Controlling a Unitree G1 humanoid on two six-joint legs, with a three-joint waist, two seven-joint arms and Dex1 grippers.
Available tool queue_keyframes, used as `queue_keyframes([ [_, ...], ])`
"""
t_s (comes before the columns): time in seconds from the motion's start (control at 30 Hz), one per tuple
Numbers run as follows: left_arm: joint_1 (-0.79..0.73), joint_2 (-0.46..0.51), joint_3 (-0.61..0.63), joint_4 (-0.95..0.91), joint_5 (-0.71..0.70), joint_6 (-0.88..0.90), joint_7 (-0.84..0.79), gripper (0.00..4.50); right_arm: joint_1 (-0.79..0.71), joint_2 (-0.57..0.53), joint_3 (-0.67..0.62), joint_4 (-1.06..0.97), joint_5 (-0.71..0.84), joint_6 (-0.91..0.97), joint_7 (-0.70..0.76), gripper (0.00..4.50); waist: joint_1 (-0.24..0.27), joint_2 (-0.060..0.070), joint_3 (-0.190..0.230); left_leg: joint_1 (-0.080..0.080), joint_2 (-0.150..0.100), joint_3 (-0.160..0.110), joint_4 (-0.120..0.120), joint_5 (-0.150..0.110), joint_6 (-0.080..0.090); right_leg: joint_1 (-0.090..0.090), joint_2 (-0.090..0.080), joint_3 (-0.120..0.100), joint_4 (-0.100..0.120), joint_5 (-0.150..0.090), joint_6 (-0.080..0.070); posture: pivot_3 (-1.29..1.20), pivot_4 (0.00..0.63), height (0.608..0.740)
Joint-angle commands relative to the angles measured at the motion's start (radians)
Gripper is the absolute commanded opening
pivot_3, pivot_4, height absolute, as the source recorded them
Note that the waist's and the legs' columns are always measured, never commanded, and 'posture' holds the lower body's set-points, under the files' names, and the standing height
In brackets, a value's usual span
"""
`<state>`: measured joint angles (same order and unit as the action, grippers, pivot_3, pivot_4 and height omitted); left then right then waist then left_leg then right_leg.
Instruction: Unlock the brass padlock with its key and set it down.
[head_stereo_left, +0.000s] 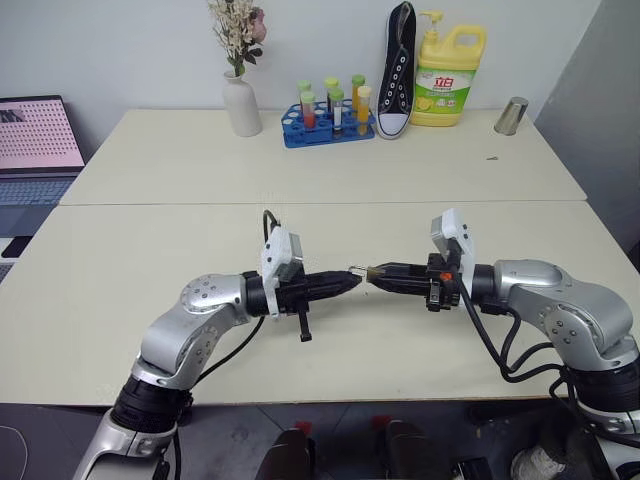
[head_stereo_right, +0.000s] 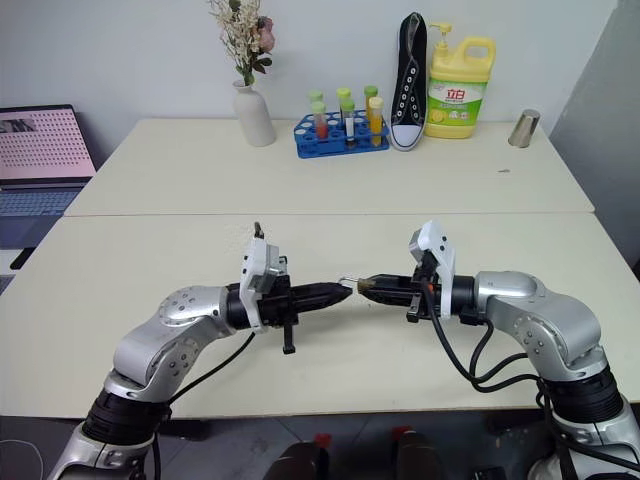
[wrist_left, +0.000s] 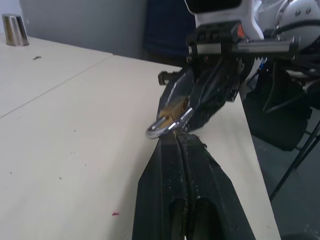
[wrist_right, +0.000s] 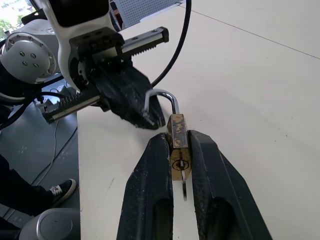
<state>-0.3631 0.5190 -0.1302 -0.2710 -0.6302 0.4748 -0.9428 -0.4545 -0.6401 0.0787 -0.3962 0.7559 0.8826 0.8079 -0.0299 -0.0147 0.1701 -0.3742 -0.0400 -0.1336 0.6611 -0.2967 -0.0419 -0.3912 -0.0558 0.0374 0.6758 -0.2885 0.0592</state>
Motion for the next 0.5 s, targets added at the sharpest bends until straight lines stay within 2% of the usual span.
queue_keyframes([
  [0.03, -0.023, -0.017, 0.038, -0.040, -0.047, 0.035, 0.018, 0.00, -0.010, -0.002, -0.012, -0.025, -0.001, -0.018, 0.015, 0.14, 0.000, 0.000, 0.000, 0.000, 0.000, 0.000, 0.000, 0.000, 0.000, 0.000, 0.000, 0.000, 0.000, 0.000, 0.000, 0.00, 0.150, 0.740],
  [0.4, -0.020, -0.019, 0.046, -0.049, -0.040, 0.048, 0.018, 0.00, -0.007, -0.005, -0.011, -0.027, 0.000, -0.013, 0.013, 0.14, 0.000, 0.000, 0.000, 0.000, 0.000, 0.000, 0.000, 0.000, 0.000, 0.000, 0.000, 0.000, 0.000, 0.000, 0.000, 0.00, 0.150, 0.740],
  [0.5, -0.007, 0.006, 0.033, -0.060, 0.017, -0.006, 0.002, 0.00, -0.009, -0.005, -0.011, -0.023, 0.001, -0.009, 0.013, 0.14, 0.000, 0.000, 0.000, 0.000, 0.000, 0.000, 0.000, 0.000, 0.000, 0.000, 0.000, 0.000, 0.000, 0.000, 0.000, 0.00, 0.150, 0.740],
])
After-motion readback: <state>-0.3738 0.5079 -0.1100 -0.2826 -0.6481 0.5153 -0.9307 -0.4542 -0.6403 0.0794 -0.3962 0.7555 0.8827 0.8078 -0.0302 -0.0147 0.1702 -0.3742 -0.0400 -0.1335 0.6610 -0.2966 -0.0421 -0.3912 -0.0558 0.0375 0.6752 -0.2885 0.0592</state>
